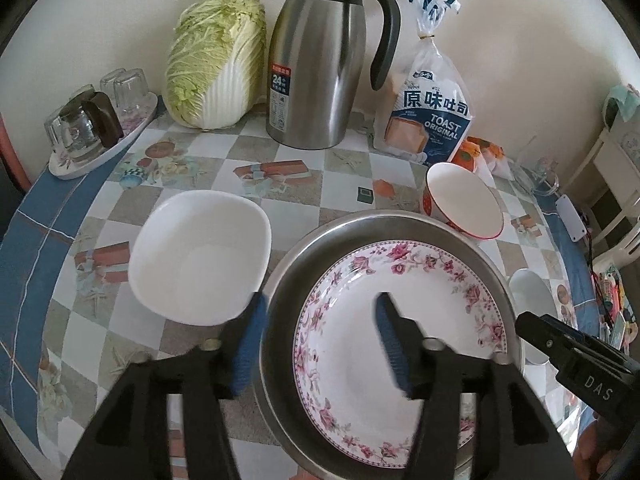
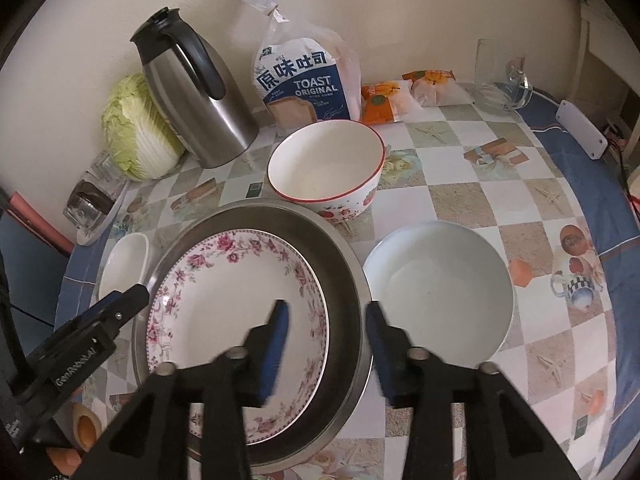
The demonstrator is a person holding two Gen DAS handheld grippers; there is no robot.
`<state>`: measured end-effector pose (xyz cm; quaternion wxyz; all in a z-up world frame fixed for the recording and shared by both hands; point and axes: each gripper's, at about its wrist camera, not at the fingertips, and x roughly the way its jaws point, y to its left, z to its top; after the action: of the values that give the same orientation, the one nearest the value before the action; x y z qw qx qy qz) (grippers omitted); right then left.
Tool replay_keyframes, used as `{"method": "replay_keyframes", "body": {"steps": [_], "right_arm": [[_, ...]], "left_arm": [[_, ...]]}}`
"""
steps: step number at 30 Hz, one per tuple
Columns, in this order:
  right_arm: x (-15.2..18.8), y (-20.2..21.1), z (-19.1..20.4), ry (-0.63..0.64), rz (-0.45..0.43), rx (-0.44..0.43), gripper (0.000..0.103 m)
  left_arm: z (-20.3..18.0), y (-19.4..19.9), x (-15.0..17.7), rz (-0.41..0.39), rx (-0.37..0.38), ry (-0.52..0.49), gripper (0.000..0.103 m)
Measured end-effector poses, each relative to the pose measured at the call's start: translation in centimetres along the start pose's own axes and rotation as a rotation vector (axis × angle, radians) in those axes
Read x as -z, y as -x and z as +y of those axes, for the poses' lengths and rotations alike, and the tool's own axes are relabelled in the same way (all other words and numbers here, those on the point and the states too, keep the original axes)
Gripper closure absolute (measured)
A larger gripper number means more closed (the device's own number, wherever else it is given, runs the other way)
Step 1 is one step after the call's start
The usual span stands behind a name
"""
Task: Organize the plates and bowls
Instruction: 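Open both tools to release the plate rim, then move both tools toward the red-rimmed white bowl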
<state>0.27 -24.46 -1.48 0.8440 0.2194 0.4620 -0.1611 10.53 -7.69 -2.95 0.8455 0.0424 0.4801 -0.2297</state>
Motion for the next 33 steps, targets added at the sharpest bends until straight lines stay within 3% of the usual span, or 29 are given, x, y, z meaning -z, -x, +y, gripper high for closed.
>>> {"method": "replay_keyframes", "body": {"steps": [4, 6, 21, 33], "right_arm": [[0.0, 0.1, 0.1, 0.005, -0.006, 0.006, 0.040], [0.0, 0.2, 0.0, 0.007, -0.012, 0.008, 0.038], [-0.2, 1.2, 0.1, 0.042, -0.097, 0.060, 0.003], [-0.6, 1.3, -0.6, 0.045, -0.147, 0.080, 0.000]], "left_arm": [[0.0, 0.1, 0.0, -0.005, -0.019, 0.000, 0.028], [0.1, 0.0, 0.1, -0.007, -0.034, 0.005, 0.016], [1.2, 0.2, 0.2, -0.030, -0.055, 0.064, 0.008], [1.3, -0.5, -0.1, -0.027, -0.052, 0.086, 0.008]]}}
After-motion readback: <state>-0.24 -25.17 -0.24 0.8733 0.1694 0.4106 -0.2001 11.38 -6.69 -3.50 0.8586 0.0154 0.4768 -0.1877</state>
